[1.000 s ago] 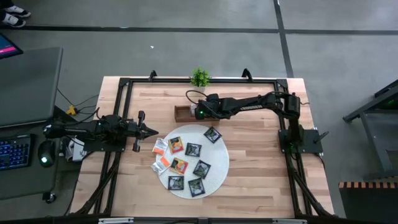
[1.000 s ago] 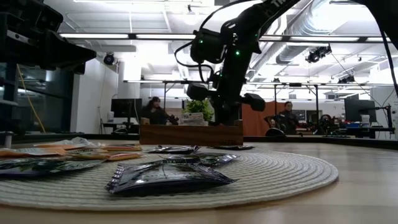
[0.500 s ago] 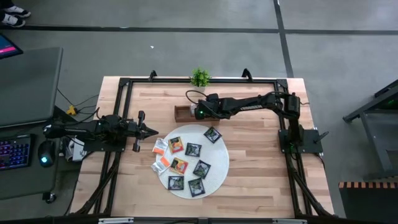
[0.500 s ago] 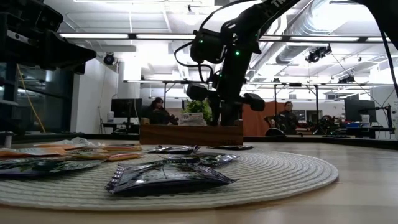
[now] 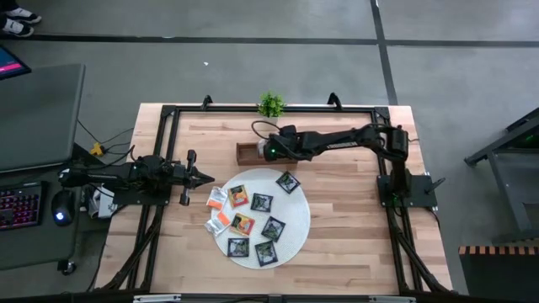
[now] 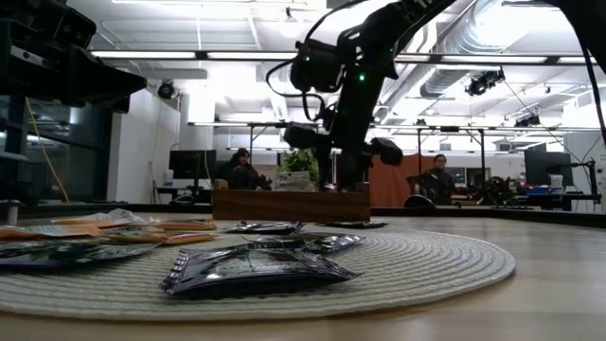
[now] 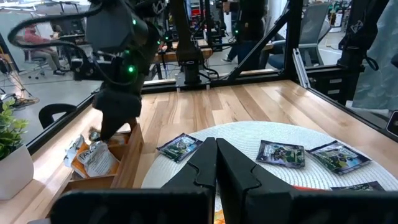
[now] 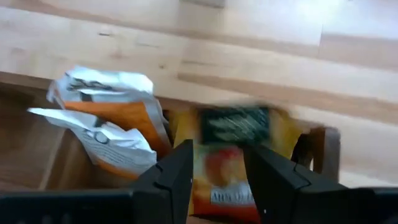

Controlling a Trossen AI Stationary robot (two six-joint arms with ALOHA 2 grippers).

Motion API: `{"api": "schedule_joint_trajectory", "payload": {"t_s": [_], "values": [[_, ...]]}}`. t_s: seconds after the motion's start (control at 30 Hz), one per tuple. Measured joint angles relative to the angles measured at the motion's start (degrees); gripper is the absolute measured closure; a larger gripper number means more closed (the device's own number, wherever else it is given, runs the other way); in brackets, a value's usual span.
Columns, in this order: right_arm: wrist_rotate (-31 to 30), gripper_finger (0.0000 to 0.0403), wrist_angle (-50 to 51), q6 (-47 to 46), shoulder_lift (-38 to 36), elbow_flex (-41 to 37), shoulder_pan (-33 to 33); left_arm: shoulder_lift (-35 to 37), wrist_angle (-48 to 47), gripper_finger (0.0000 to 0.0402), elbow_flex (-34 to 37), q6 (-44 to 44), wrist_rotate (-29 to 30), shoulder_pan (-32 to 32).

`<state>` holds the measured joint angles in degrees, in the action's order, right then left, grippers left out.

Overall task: Pick & Place Tea
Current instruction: Put the yellow tea bag into the right section of the wooden organizer, then put the dark purple tea bag into the left section of the wooden organizer

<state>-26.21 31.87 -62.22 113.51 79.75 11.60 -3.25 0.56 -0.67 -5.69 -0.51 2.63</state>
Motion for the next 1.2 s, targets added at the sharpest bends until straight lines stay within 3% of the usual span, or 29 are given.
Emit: {"api": "schedule_joint_trajectory", "payload": {"t_s": [1.2], "values": [[-1.9,0.0265,3.5,8.5,-7.9,0.0,-1.9,0.0,0.0,0.0401,0.0,0.0,0.0,0.0]]}}
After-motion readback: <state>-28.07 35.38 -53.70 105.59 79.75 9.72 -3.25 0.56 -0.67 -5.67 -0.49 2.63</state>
